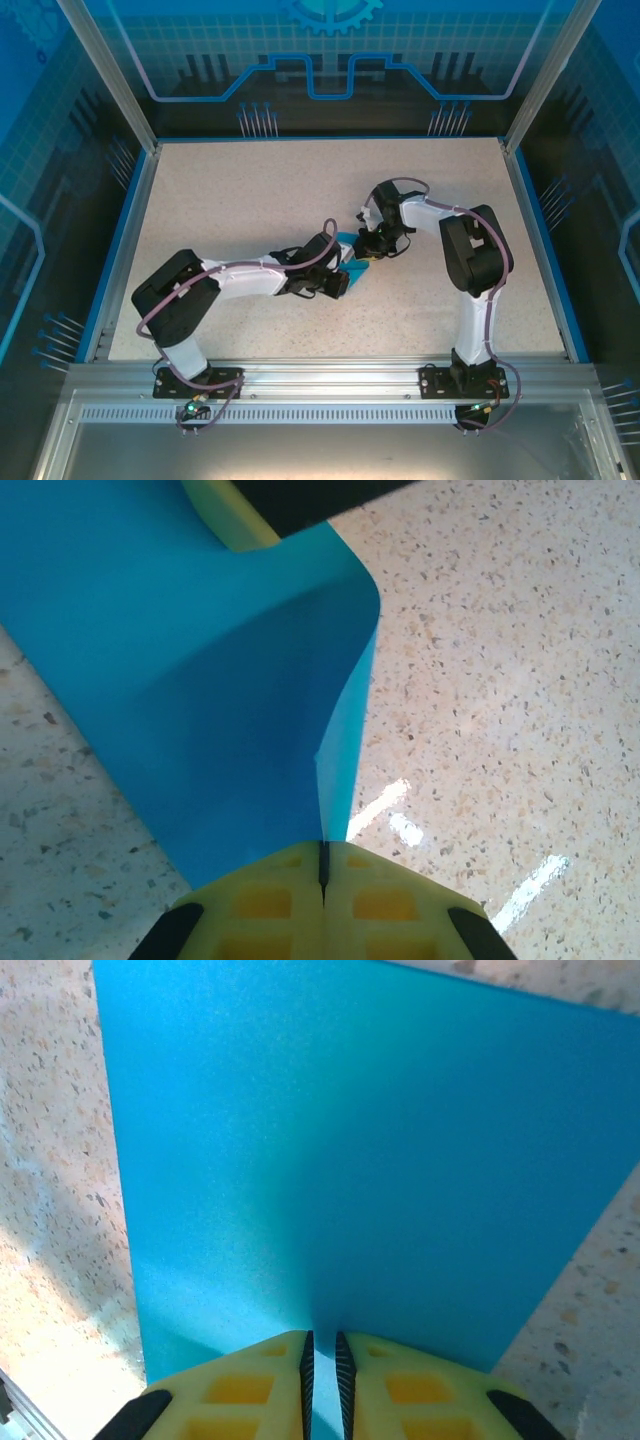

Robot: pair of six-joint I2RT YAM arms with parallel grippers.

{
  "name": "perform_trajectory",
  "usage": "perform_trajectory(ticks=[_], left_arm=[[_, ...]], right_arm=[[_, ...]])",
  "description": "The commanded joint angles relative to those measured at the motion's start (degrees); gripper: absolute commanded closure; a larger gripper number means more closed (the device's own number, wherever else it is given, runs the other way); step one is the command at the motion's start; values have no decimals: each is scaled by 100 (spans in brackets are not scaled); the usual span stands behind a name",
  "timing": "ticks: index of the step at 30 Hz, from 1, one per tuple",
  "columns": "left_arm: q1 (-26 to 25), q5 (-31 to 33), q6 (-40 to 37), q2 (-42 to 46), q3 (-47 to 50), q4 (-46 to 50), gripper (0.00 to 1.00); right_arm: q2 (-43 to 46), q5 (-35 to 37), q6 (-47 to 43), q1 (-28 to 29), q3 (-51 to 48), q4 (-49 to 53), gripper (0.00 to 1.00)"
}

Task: Fold a paper plane with a square sheet of paper (pick it up from the middle)
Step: Third fold the triangle at the center of the table.

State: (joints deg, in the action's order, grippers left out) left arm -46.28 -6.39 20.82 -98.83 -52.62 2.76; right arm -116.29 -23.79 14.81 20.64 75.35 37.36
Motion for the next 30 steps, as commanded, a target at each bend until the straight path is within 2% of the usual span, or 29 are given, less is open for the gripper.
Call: perform_trajectory(ticks=[1,16,27,30], left_arm=[[127,-244,-154,-155,-284,170,100],[328,-319,-265,-486,-522,479,100],[338,-187,-125,-515,-484,452,100],[333,-203,-157,-500,-518,480,100]], right_arm=[[-205,203,-171,106,86,244,82],[-140,111,-114,117,167,300,79],[518,111,135,68,130,208,74],[462,103,110,34,166,242,74]])
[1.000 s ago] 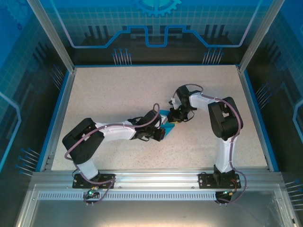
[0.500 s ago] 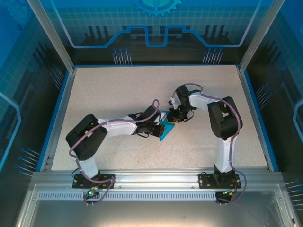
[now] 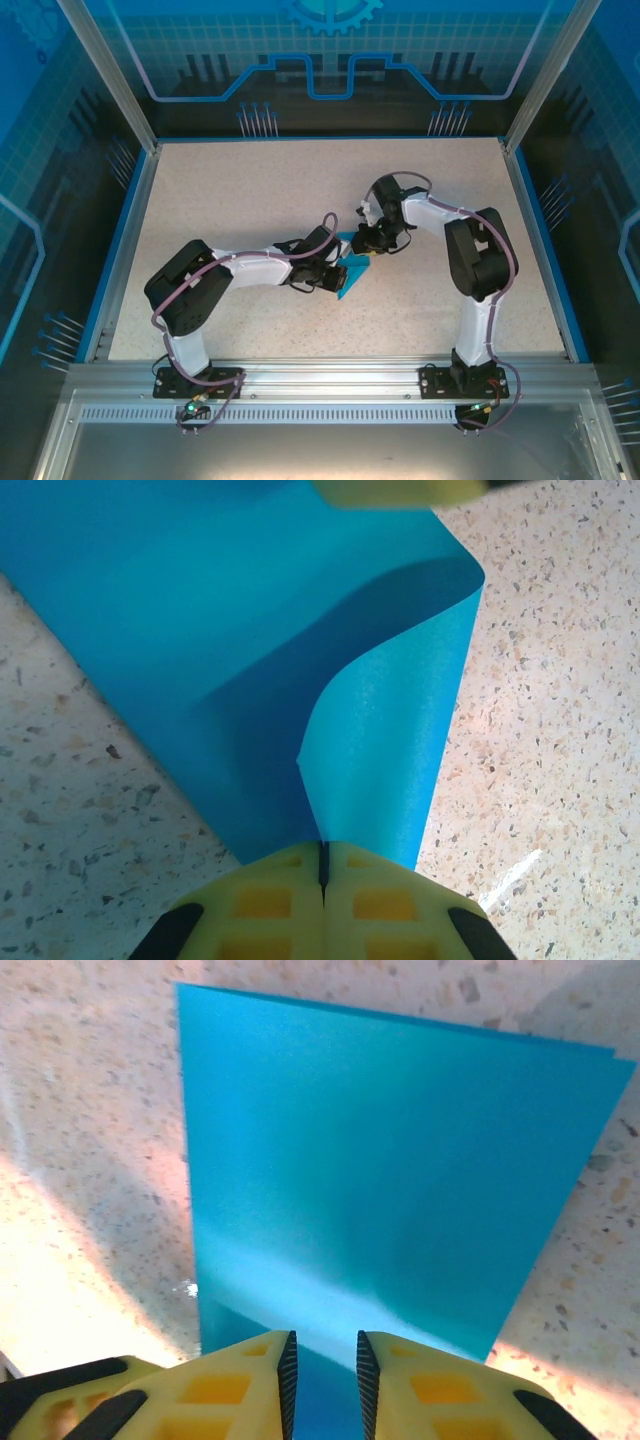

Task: Fold a paper plane with a square sheet of paper (pick it up from the middle)
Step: Third fold the triangle at the center of the table.

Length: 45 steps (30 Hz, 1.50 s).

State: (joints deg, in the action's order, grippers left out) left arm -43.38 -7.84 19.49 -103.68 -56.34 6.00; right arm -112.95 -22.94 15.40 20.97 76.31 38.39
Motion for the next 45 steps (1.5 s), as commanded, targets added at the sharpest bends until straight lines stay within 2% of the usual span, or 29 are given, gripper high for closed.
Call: perform_trajectory(ticks=[1,5,13,38,45], left_arm=[[48,-56,-39,5,-158,167,100],[48,-54,-53,71,-133,175,100],[69,-7,29,157,8,88,100],[151,127,476,168,315,-132,100],[152,116,401,95,285,-142,100]], right_arm=[[56,25,35,-2,93,148,74],[-212,-18,24,3,194,93,75],[-622,380,-89,55,360,269,79],[-649,386,-72,112,345,292,79],[-637,327,-55,135,349,300,79]])
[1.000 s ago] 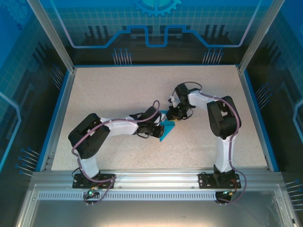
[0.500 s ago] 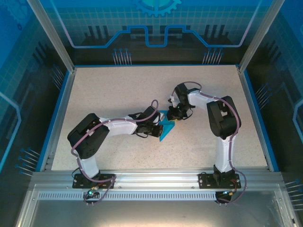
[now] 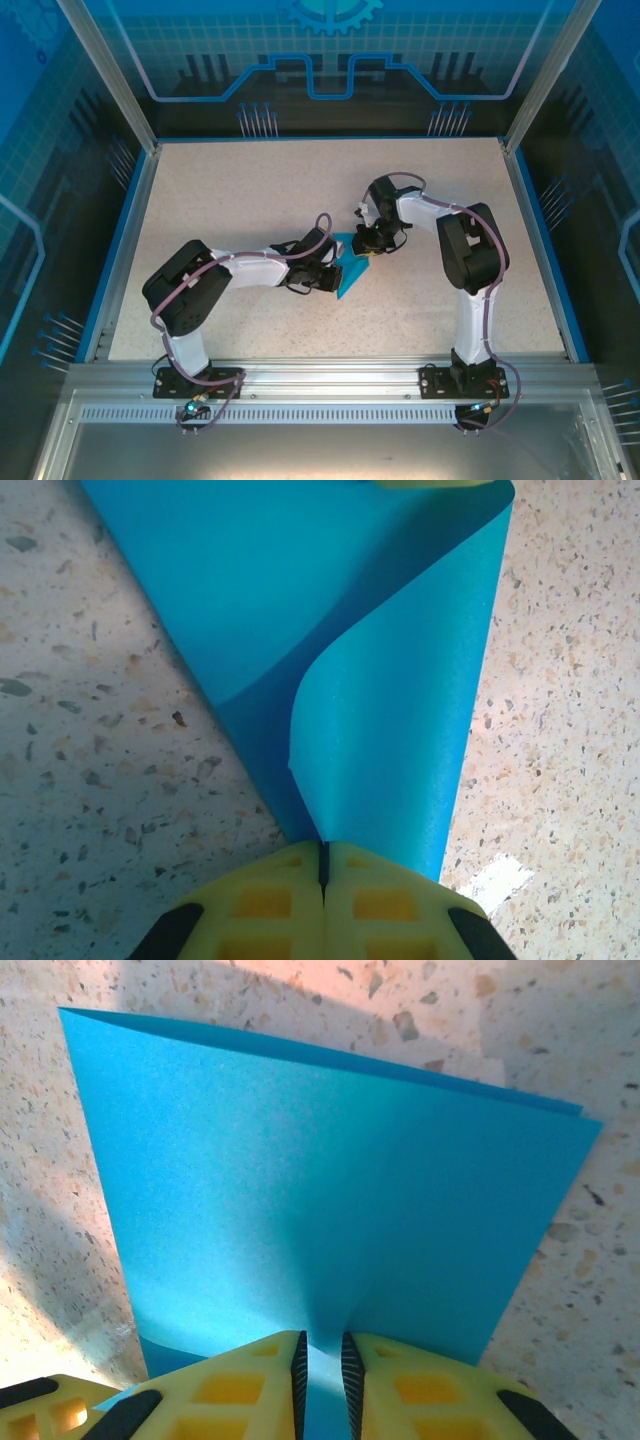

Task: Fold a paper plane with a square sheet of paper (pick it up from the middle)
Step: Third fold the triangle at the center of the table.

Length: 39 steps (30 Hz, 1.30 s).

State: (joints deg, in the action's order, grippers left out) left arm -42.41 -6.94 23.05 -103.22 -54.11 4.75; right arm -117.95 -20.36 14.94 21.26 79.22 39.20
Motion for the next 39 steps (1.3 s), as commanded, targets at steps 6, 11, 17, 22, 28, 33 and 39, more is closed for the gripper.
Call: perform_trajectory(ticks=[6,11,17,22,28,33,39], left_arm=[[56,-8,-146,24,-3,0,100],[49,-18,-210,16,5,-25,100],[58,-61,-317,41,5,-7,100],[55,-132,-418,66,-34,-23,100],[54,-166,-490,57,-103,4,100],[56,-180,-499,31,-136,51,100],[57,-182,-512,16,-139,73,100]], right_arm=[[-45,-41,24,116,70,216,78],[374,-56,164,88,8,141,75],[1212,23,491,-61,-576,-185,74],[1691,-482,803,-11,-1309,-706,78],[1842,-907,1298,291,-1943,-1471,82],[1774,-811,1485,408,-2002,-1638,82],[1870,-640,1532,423,-2085,-1652,80]])
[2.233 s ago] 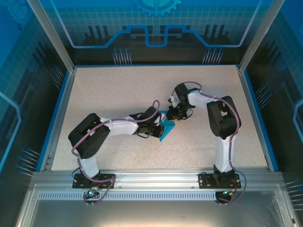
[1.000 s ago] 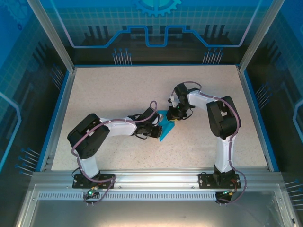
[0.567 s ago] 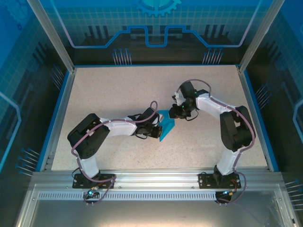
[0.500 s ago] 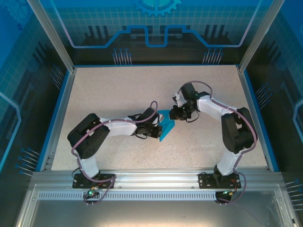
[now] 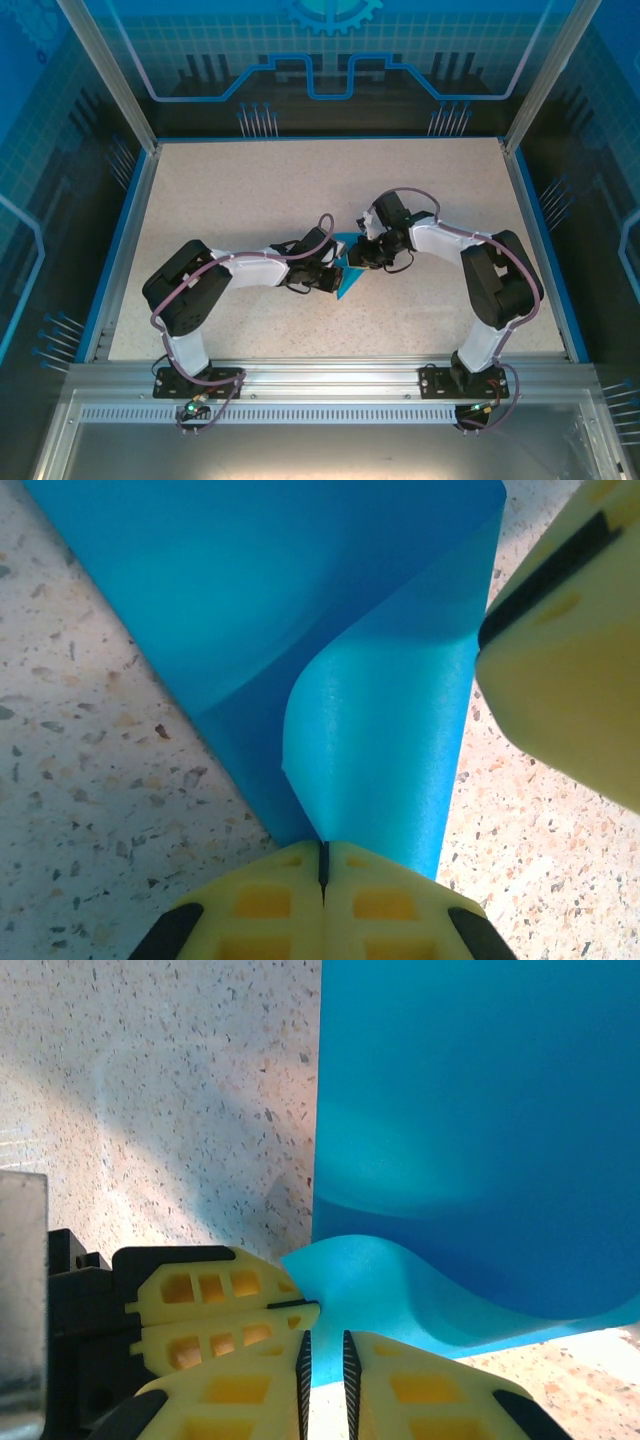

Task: Fold a paper plane with a square sheet of paper (pick it up from the middle)
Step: Third fold the triangle at the center of the table.

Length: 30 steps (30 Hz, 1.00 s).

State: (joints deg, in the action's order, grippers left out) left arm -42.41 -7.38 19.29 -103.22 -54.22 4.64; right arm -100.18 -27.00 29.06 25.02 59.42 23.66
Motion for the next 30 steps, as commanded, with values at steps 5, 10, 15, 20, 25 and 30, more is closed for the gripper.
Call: perform_trajectory(ticks=[5,10,15,20,25,30], left_arm=[[58,-133,-136,25,-133,96,100],[57,-115,-127,36,-141,124,100],[56,-101,-123,35,-135,133,100],[55,-94,-118,39,-121,148,100],[58,-88,-118,68,-118,169,100],[57,-87,-105,77,-92,202,100]], right_arm=[[21,11,181,45,-104,-169,80],[57,2,196,41,-84,-187,80],[81,-7,228,47,-122,-235,80],[89,-24,302,47,-167,-321,80],[186,53,320,45,-216,-324,80],[262,157,324,48,-241,-310,81]])
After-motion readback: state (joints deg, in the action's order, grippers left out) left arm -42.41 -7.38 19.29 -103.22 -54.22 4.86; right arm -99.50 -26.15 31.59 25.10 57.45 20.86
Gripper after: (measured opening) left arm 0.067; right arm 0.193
